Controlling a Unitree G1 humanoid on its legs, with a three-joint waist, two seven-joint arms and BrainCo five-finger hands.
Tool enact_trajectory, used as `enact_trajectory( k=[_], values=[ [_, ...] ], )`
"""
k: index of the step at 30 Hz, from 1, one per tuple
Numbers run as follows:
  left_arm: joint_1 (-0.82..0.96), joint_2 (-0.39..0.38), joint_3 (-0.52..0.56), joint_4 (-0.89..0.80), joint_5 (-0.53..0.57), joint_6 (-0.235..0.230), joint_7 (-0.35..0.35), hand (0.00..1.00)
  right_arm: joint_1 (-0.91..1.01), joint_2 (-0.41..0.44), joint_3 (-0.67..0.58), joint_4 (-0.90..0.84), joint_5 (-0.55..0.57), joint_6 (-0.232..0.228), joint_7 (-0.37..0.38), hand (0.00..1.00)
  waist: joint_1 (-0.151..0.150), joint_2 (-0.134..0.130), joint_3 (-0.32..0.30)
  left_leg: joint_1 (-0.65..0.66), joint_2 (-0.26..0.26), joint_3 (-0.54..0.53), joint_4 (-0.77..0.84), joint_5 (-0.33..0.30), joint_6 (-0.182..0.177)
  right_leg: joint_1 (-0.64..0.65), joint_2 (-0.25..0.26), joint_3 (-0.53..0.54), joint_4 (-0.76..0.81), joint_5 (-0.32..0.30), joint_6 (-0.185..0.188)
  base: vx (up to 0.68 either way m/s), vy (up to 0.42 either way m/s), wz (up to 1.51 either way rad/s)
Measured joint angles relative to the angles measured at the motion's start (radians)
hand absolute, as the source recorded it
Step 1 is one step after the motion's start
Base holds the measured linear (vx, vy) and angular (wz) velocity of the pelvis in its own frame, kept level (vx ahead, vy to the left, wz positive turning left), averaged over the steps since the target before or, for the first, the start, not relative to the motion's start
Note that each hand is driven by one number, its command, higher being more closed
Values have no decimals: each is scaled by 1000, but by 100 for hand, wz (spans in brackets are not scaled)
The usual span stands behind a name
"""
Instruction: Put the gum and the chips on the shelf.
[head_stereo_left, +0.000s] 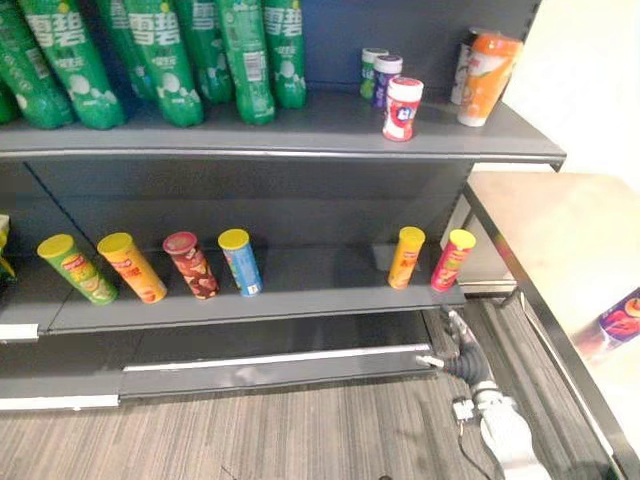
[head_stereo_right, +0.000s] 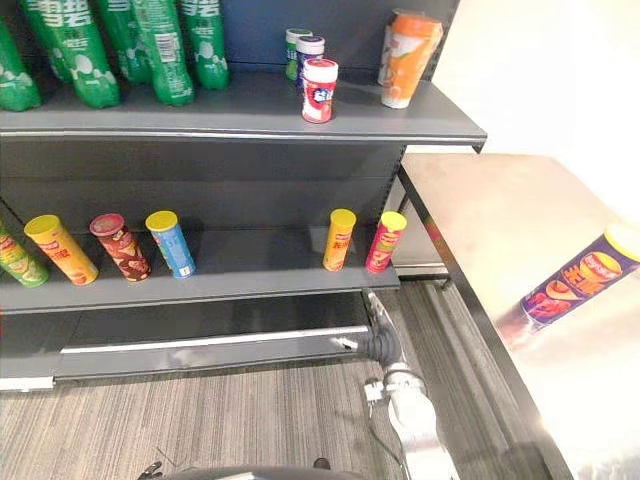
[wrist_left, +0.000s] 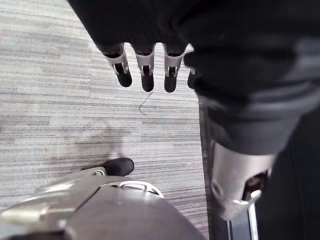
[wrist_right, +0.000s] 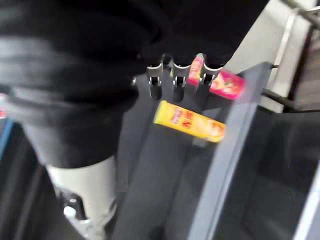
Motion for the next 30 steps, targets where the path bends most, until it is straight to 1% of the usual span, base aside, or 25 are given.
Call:
enact_trajectory(
  k=[1, 3, 5, 6, 7, 10, 11, 13, 14, 18, 21, 23, 24, 30],
  values=[
    [-2, -3, 0, 0, 2, 0, 1, 0, 8, 13, -21, 64, 36, 12, 4, 0, 0, 10, 3, 1, 0, 1, 0, -2, 0, 0, 0, 1, 0, 0, 0, 34, 2, -4],
    [-3, -8, 0, 0, 9, 0, 5, 0, 10, 34, -51, 167, 87, 27, 4, 0, 0, 12, 3, 1, 1, 2, 0, -3, -1, 0, 1, 2, 0, 0, 0, 35, -7, -2],
    [-5, -14, -5, -1, 22, 0, 11, 0, 4, 36, -62, 305, 104, 32, 2, 0, 1, 22, 8, 3, 1, 4, 1, -3, -1, 1, 2, 3, 0, 1, -2, 15, -6, -1],
    [-6, -16, -8, -1, 24, 0, 16, 0, 2, 37, -68, 345, 104, 38, 0, 0, 1, 26, 10, 4, 1, 5, 1, -3, -1, 1, 2, 4, 0, 1, -2, 20, -10, -3],
    [-9, -22, -8, -1, 26, 0, 25, 0, -11, 41, -91, 456, 104, 54, -8, 0, 3, 35, 15, 6, 1, 6, 1, -3, -1, 3, 2, 5, 1, 1, -2, 12, -9, -3],
    [-11, -29, -8, -1, 27, 0, 35, 0, -47, 48, -146, 650, 114, 70, -31, 0, 4, 46, 25, 16, 1, 9, 0, -4, -1, 11, 3, 6, 1, -1, -2, 1, -13, -6],
    [-11, -30, -8, 0, 28, 0, 37, 0, -96, 56, -202, 741, 118, 72, -53, 0, 4, 47, 30, 22, 3, 15, 0, -8, -7, 14, 4, 11, 2, -2, -1, -16, -15, -9],
    [-13, -30, -8, 0, 33, 0, 37, 0, -134, 53, -236, 823, 98, 82, -69, 0, 5, 46, 31, 28, 3, 17, 0, -8, -7, 17, 4, 13, 4, -3, -2, -29, -18, -5],
    [-15, -30, -7, 0, 33, 0, 37, 0, -162, 57, -282, 879, 78, 93, -84, 0, 11, 45, 31, 33, 3, 16, 0, -8, -7, 20, 4, 11, 6, -4, -1, -31, -15, 4],
    [-21, -30, -5, 12, 33, 0, 38, 0, -179, 68, -341, 910, 72, 109, -95, 0, 15, 41, 34, 35, -1, 2, 0, -9, -3, 31, -2, -4, 5, -5, -1, -16, -2, 11],
    [-26, -31, 1, 21, 33, 0, 38, 0, -178, 75, -373, 912, 76, 128, -103, 0, 25, 35, 38, 42, -5, 0, -1, -10, -2, 38, -5, -8, 3, -8, 3, -7, 6, 4],
    [-29, -32, 1, 21, 33, 0, 37, 0, -179, 76, -384, 913, 77, 131, -104, 0, 30, 39, 41, 47, -7, 1, -1, -11, -1, 47, -8, -9, -3, -8, 3, 0, 0, 0],
    [-30, -32, 1, 22, 32, -1, 37, 0, -180, 78, -393, 915, 80, 132, -104, 0, 31, 34, 48, 51, -8, 1, -1, -12, 1, 52, -9, -10, -4, -9, 4, 0, 0, 0],
    [-31, -32, 3, 22, 23, -1, 33, 0, -194, 84, -403, 937, 84, 135, -104, 0, 32, 31, 53, 51, -10, 15, -1, -17, 4, 49, -10, -3, -3, -10, 6, 13, 4, -4]
  ],
)
